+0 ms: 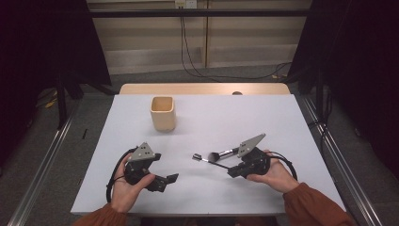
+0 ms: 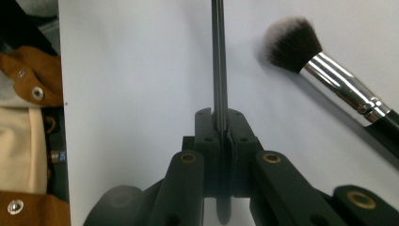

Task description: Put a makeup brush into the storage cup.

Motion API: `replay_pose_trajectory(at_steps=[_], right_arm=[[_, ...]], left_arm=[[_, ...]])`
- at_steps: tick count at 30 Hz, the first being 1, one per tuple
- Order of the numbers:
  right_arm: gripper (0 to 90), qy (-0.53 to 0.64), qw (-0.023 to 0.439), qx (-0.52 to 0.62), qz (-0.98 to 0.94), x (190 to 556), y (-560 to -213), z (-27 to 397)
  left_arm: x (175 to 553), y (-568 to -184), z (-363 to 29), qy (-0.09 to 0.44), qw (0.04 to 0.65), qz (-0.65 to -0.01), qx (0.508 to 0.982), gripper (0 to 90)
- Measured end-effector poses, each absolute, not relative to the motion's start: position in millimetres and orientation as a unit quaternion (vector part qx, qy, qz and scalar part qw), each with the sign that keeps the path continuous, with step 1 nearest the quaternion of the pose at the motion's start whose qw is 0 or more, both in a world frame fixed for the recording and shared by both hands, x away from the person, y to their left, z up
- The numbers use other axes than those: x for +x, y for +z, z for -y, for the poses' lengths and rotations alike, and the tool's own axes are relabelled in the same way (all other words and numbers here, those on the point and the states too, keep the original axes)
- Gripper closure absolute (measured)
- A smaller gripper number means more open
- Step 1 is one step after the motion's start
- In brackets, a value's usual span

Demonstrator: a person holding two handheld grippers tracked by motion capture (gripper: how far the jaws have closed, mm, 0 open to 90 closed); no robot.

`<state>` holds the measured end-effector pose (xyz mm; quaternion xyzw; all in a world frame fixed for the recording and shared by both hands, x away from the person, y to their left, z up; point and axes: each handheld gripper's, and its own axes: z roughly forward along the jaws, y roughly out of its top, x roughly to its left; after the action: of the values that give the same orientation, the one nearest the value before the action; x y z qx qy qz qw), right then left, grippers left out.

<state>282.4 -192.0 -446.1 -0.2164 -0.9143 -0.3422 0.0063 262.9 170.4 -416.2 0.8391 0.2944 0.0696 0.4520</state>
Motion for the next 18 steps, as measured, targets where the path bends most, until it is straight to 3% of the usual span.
replay_pose_trajectory(at_steps=[18], right_arm=[[86.0, -0.435, 0.016, -0.248, 0.866, 282.3, -456.1, 202.9]], left_arm=[[253.5, -416.9, -165.3, 0.089, 0.455, -0.286, 0.839, 4.5]])
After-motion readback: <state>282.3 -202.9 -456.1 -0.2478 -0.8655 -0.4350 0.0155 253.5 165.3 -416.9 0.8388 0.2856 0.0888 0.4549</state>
